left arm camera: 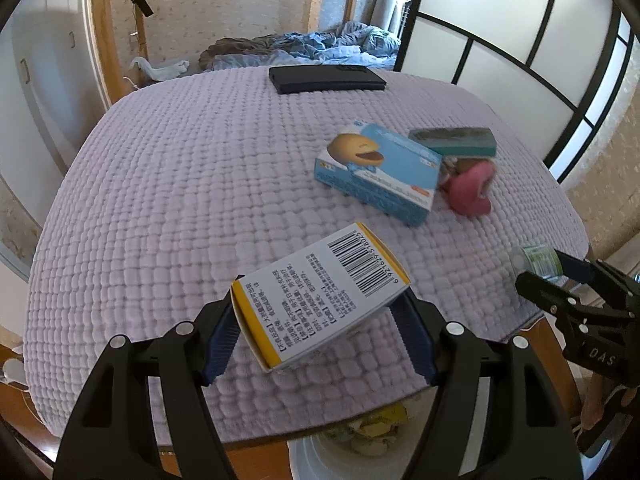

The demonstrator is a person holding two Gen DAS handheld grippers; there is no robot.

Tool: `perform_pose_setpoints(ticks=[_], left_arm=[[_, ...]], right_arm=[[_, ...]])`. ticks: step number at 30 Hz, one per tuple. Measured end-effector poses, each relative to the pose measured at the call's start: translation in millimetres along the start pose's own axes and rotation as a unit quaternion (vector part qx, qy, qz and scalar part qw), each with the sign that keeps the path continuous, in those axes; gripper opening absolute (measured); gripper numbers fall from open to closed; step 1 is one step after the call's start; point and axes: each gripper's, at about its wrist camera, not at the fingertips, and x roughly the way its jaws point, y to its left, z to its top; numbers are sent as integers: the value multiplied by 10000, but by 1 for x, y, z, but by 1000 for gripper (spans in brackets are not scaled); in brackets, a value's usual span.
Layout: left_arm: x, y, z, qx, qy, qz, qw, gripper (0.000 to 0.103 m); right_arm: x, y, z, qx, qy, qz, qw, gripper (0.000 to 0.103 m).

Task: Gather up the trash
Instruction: 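Carry the medicine box in the left gripper while the right carries the green can over the bin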

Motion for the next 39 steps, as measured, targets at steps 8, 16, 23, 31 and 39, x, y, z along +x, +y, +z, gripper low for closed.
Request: perform_pose_setpoints(ticks=[8,16,23,31,39], left_arm=[[-10,-4,-14,65,62,-83,9999,71],[-14,-12,-24,216,152,-180,9995,71],[-20,-18,-32,355,192,-207,9990,71],[-25,-29,-41,553,261,-181,9980,71],[-26,-39,-48,724,375,-60,9967,71]], right_arm=[[-4,2,-6,18,7,31,10000,67],[-15,9,-18,-71,47,86,9999,67],[-19,9,-23,-104,80,104,9999,67],[-24,11,-28,-152,112,135,9997,67],[-29,11,-34,-207,155,148,9996,67]])
